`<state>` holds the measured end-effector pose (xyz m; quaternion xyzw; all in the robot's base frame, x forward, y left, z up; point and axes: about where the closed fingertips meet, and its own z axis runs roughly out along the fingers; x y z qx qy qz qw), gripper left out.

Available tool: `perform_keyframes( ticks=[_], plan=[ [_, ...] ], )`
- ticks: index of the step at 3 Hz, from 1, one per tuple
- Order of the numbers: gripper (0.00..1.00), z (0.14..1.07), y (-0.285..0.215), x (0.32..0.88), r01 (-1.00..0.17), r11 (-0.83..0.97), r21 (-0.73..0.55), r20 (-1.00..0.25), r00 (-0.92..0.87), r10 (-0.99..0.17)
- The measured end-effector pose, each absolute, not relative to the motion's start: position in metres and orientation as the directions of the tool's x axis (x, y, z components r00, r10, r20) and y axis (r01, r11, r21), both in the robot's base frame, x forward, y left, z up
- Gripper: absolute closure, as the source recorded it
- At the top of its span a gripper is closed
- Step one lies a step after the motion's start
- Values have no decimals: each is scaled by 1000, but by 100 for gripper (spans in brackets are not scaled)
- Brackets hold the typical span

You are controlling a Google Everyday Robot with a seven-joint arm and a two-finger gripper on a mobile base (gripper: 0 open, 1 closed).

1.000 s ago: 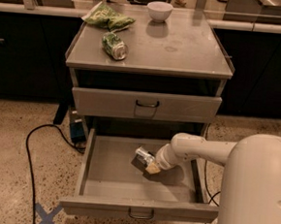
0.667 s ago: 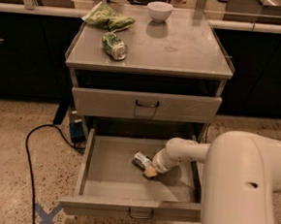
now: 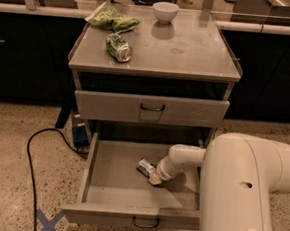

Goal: Place redbull can into middle drawer

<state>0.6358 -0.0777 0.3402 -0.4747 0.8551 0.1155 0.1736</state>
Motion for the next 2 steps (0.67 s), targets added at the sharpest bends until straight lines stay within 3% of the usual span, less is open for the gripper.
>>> perform_keyframes(
  ticks=[2],
  plan=[
    [46, 340, -78, 636, -852, 523, 33, -407, -489, -772]
  ],
)
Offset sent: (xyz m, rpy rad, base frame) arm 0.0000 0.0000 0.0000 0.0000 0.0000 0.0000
